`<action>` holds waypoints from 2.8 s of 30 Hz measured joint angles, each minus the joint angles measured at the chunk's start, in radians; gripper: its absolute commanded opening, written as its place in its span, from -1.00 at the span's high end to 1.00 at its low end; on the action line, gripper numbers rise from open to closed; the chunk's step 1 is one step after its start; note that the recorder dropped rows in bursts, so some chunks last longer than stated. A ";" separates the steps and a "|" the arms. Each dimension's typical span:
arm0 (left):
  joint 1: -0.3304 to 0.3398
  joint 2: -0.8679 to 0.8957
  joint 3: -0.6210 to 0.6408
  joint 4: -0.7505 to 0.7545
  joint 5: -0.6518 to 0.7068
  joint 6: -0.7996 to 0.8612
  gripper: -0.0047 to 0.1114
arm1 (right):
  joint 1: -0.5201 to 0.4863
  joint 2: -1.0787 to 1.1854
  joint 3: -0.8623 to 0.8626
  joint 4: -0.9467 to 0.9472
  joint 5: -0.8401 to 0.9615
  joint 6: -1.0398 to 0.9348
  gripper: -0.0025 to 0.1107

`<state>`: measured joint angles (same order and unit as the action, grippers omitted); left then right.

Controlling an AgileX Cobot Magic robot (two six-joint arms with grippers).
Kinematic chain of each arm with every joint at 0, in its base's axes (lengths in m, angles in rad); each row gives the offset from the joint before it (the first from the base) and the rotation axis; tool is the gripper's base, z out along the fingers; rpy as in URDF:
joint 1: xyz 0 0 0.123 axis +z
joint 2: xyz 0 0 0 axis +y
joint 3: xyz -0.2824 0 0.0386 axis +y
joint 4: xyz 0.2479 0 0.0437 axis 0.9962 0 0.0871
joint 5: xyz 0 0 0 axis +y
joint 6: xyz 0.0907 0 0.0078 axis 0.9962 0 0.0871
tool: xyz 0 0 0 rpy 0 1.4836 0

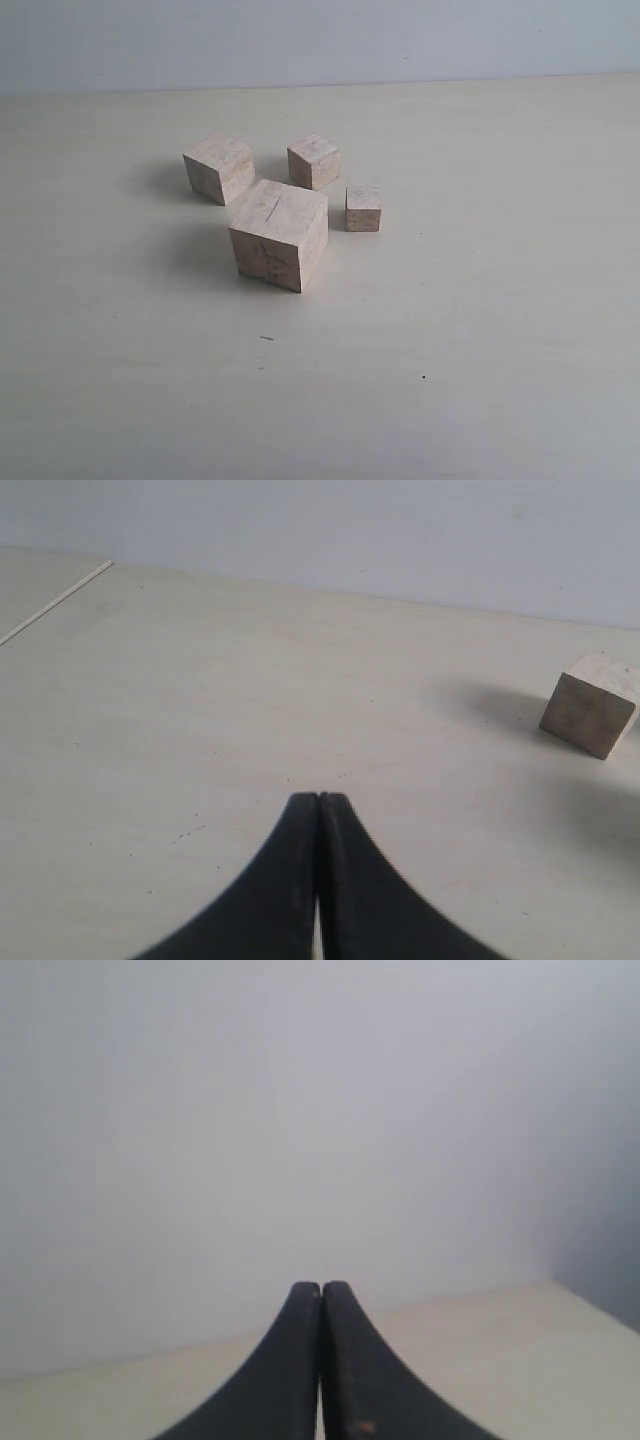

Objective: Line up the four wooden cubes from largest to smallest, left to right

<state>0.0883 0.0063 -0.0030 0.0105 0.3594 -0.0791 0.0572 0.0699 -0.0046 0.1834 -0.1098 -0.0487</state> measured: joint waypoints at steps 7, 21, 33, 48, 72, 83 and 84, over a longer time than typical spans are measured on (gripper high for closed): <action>0.000 0.000 0.000 0.000 0.000 0.000 0.92 | 0.000 0.000 0.000 0.000 -0.249 -0.020 0.96; 0.000 0.000 0.000 0.000 0.000 0.000 0.92 | 0.000 0.183 -0.420 -0.047 0.044 -0.045 0.96; 0.000 0.000 0.000 0.000 0.000 0.000 0.92 | 0.146 0.708 -0.857 0.068 0.509 -0.215 0.96; 0.000 0.000 0.000 0.000 0.000 0.000 0.92 | 0.418 1.277 -0.935 0.462 0.812 -0.517 0.96; 0.000 0.000 0.000 0.000 0.000 0.000 0.92 | 0.418 1.747 -1.446 0.599 0.981 -0.894 -0.90; 0.000 0.000 0.000 0.000 0.000 0.000 0.92 | 0.617 1.907 -1.449 0.474 0.925 -1.009 -0.89; 0.000 0.000 0.000 0.000 0.000 0.000 0.92 | 0.625 1.916 -1.449 0.467 0.918 -1.002 -0.89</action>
<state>0.0883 0.0063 -0.0030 0.0105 0.3594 -0.0791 0.6825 1.9858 -1.4532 0.6501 0.8078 -1.0509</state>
